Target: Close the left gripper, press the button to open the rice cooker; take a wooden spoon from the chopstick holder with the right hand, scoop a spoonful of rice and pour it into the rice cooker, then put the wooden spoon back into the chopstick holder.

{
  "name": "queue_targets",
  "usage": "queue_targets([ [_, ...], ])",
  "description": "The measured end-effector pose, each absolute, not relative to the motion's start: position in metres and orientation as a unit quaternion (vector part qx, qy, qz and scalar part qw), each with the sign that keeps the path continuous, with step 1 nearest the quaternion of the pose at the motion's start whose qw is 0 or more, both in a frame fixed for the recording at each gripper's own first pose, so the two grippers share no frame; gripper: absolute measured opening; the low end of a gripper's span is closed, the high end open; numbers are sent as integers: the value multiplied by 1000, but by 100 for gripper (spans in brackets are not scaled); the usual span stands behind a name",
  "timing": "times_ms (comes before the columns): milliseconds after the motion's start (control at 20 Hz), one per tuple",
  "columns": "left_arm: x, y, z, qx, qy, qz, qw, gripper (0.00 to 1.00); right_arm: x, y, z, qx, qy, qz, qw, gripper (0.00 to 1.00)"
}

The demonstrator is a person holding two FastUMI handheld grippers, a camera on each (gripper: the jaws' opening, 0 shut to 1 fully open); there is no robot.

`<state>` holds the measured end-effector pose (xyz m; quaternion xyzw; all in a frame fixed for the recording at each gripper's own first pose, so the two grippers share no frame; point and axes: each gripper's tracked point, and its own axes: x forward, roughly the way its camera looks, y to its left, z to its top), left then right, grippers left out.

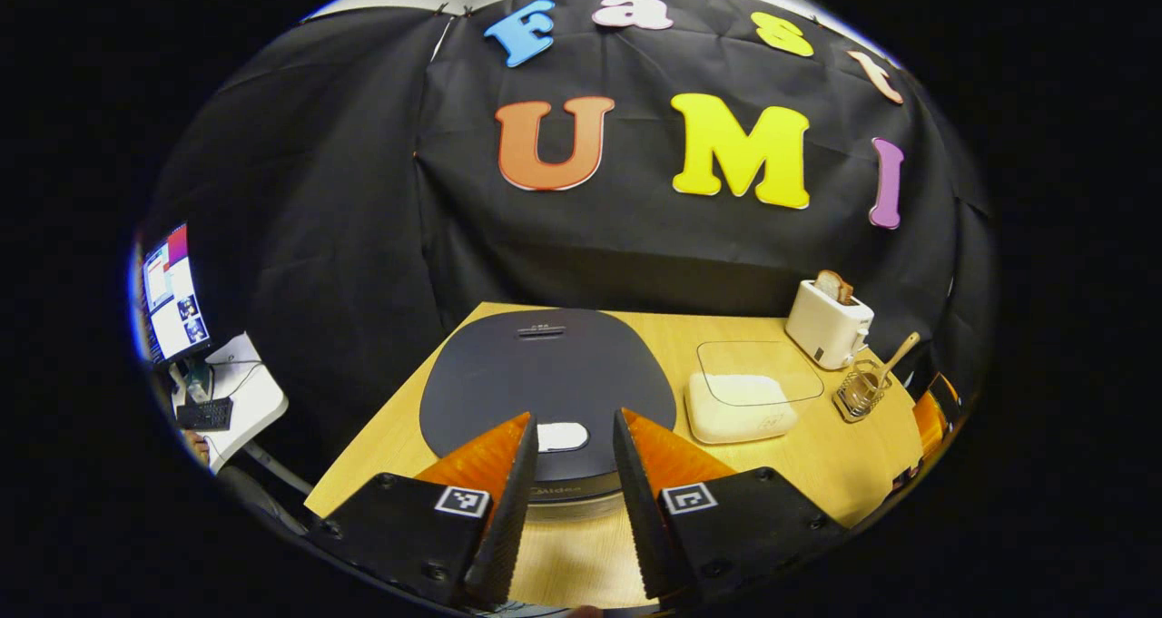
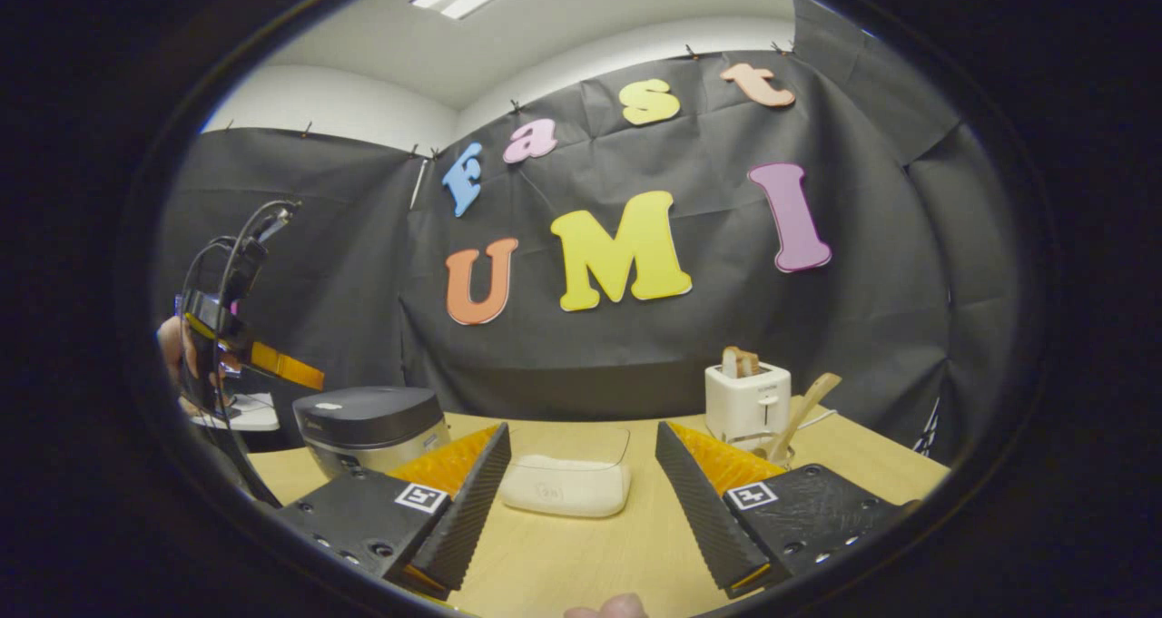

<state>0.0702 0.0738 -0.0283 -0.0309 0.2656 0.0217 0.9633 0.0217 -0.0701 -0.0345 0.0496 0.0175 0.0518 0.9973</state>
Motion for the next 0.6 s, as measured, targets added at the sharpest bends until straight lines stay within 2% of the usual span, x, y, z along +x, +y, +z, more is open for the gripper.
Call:
queue_targets([
  [100, 73, 77, -39, -47, 299, 30, 953, 42, 24, -77, -38, 58, 19, 50, 997, 96],
  [150, 74, 79, -42, -48, 312, 32, 948, 41, 25, -81, -40, 62, 21, 48, 997, 96],
  [200, 77, 81, -43, -48, 320, 32, 946, 32, 27, -84, -46, 65, 25, 46, 996, 95],
  [350, 82, 80, -50, -60, 336, 34, 939, 24, 32, -92, -55, 78, 37, 48, 995, 95],
  [450, 86, 81, -52, -58, 343, 34, 937, 18, 34, -100, -55, 91, 34, 43, 994, 92],
  [600, 86, 85, -59, -56, 360, 42, 930, 4, 38, -104, -63, 111, 37, 46, 992, 100],
])
